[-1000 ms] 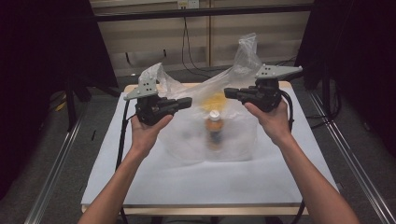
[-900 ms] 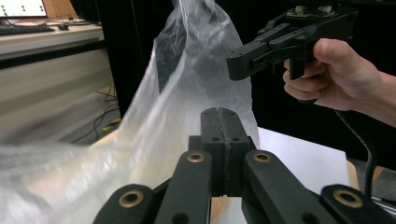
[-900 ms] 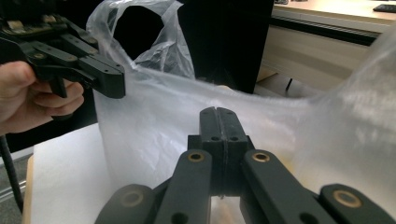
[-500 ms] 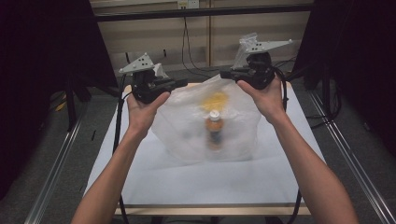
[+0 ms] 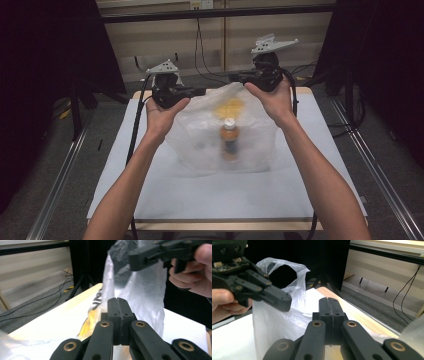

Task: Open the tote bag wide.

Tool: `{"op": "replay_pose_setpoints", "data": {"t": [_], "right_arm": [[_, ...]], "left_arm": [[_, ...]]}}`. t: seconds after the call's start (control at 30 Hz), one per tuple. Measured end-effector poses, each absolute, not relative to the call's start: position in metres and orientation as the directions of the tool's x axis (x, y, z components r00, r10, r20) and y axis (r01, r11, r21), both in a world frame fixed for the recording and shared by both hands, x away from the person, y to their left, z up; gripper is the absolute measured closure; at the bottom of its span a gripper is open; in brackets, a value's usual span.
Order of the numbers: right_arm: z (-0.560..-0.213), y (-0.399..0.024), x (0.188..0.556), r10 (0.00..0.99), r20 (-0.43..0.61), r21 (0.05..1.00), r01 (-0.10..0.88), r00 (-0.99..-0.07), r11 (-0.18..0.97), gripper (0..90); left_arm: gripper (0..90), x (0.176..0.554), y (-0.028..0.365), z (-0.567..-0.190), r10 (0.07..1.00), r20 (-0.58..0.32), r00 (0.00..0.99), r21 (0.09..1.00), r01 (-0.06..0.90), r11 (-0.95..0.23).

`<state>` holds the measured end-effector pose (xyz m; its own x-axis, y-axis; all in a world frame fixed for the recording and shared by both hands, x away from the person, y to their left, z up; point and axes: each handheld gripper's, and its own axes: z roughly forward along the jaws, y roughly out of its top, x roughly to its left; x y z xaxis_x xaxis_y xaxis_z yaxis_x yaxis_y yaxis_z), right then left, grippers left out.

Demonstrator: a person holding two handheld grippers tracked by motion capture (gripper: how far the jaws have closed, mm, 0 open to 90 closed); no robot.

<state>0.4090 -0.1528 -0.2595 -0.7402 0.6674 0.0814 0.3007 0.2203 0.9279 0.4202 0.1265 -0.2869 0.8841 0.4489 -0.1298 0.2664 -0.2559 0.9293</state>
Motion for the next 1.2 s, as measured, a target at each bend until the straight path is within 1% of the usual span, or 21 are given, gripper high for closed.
{"op": "replay_pose_setpoints", "data": {"t": [0.1, 0.2, 0.27, 0.43, 0.5, 0.6, 0.67, 0.77, 0.8, 0.87, 0.97, 1.0, 1.03, 1.17, 1.2], "right_arm": [[-0.263, -0.153, 0.408, 0.663, 0.09, 0.929, 0.302, -0.743, 0.213, 90.0], [-0.266, -0.153, 0.407, 0.661, 0.092, 0.928, 0.305, -0.745, 0.215, 90.0], [-0.266, -0.153, 0.408, 0.662, 0.099, 0.928, 0.309, -0.743, 0.207, 90.0], [-0.269, -0.15, 0.41, 0.67, 0.092, 0.925, 0.313, -0.737, 0.217, 90.0], [-0.272, -0.149, 0.411, 0.672, 0.09, 0.921, 0.318, -0.735, 0.224, 90.0], [-0.282, -0.149, 0.413, 0.681, 0.091, 0.913, 0.333, -0.727, 0.234, 90.0], [-0.29, -0.151, 0.413, 0.687, 0.09, 0.905, 0.347, -0.721, 0.246, 90.0], [-0.305, -0.153, 0.411, 0.687, 0.095, 0.891, 0.369, -0.721, 0.264, 90.0], [-0.305, -0.153, 0.411, 0.687, 0.095, 0.891, 0.369, -0.721, 0.264, 90.0], [-0.322, -0.155, 0.407, 0.683, 0.104, 0.879, 0.388, -0.723, 0.277, 90.0], [-0.336, -0.159, 0.401, 0.683, 0.114, 0.87, 0.405, -0.722, 0.283, 90.0], [-0.336, -0.159, 0.401, 0.683, 0.114, 0.87, 0.405, -0.722, 0.283, 90.0], [-0.345, -0.163, 0.396, 0.685, 0.128, 0.867, 0.416, -0.718, 0.274, 90.0], [-0.356, -0.169, 0.387, 0.68, 0.139, 0.862, 0.426, -0.72, 0.274, 90.0], [-0.364, -0.172, 0.38, 0.673, 0.149, 0.86, 0.431, -0.725, 0.274, 90.0]], "left_arm": [[90.0, 0.414, 0.121, -0.286, 0.424, -0.112, 0.899, 0.926, 0.249, -0.283], [90.0, 0.41, 0.113, -0.288, 0.42, -0.098, 0.902, 0.923, 0.24, -0.3], [90.0, 0.412, 0.11, -0.29, 0.414, -0.111, 0.904, 0.921, 0.251, -0.299], [90.0, 0.411, 0.106, -0.299, 0.414, -0.103, 0.905, 0.912, 0.252, -0.323], [90.0, 0.412, 0.106, -0.306, 0.417, -0.116, 0.902, 0.906, 0.268, -0.329], [90.0, 0.412, 0.108, -0.316, 0.423, -0.128, 0.897, 0.903, 0.282, -0.324], [90.0, 0.412, 0.108, -0.324, 0.425, -0.124, 0.897, 0.896, 0.286, -0.341], [90.0, 0.412, 0.108, -0.331, 0.426, -0.143, 0.894, 0.893, 0.302, -0.335], [90.0, 0.412, 0.108, -0.336, 0.421, -0.153, 0.894, 0.889, 0.31, -0.336], [90.0, 0.412, 0.107, -0.345, 0.418, -0.155, 0.895, 0.886, 0.313, -0.343], [90.0, 0.409, 0.103, -0.355, 0.405, -0.163, 0.9, 0.879, 0.319, -0.355], [90.0, 0.409, 0.103, -0.355, 0.405, -0.163, 0.9, 0.879, 0.319, -0.355], [90.0, 0.407, 0.101, -0.361, 0.404, -0.17, 0.899, 0.873, 0.328, -0.361], [90.0, 0.405, 0.101, -0.371, 0.402, -0.184, 0.897, 0.864, 0.343, -0.368], [90.0, 0.401, 0.101, -0.378, 0.392, -0.193, 0.9, 0.867, 0.343, -0.361]]}}
